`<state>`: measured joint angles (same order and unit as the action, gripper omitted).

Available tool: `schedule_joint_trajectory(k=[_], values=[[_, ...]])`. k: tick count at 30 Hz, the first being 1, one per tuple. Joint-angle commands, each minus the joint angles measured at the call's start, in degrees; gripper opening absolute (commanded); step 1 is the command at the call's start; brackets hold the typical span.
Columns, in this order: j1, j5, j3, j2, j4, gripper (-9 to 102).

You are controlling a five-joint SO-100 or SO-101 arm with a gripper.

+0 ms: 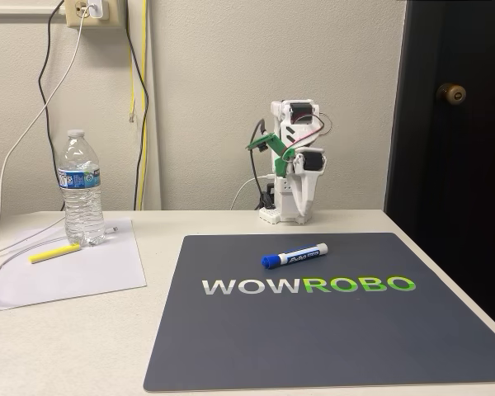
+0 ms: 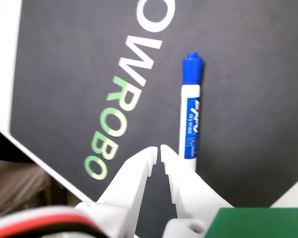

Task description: Pick up the blue marker.

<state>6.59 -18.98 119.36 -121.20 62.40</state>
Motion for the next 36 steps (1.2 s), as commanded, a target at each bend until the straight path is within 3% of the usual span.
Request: schedule_joint_trajectory(k=[1,9,29,34,36], values=[[-0.4,-2.2,-2.8,0.5,0.5,0],[-0.6,-7.9,-5.5,8.2,2.7,0],[-1.9,-8.2,-6.7,12.0,2.6,0],[-1.8,-7.5,-6.4,12.6,1.3,4],[-2.1,-7.5,-6.3,12.6,1.3,11]])
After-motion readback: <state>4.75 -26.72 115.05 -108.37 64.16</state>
